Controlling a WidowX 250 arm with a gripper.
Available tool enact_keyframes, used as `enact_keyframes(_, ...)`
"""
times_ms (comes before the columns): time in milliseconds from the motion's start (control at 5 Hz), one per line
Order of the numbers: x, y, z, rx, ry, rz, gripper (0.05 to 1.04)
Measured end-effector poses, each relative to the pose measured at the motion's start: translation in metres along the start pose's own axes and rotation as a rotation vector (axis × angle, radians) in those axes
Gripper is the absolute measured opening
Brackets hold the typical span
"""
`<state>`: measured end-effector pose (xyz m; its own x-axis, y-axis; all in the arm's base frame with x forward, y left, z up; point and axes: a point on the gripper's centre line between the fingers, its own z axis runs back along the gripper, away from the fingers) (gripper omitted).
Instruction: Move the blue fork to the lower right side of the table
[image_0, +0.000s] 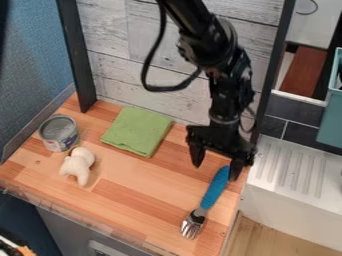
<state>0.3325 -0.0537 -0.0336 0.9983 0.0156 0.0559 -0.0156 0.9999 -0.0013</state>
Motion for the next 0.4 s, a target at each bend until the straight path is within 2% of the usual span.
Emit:
enact_keyframes(200,-0.0034,0.0008,0.0207,-0.008,-0.045,-0.013,1.0)
enact_keyframes(400,-0.0033,0.0018,0.0215,-0.008,-0.047,-0.01,1.0)
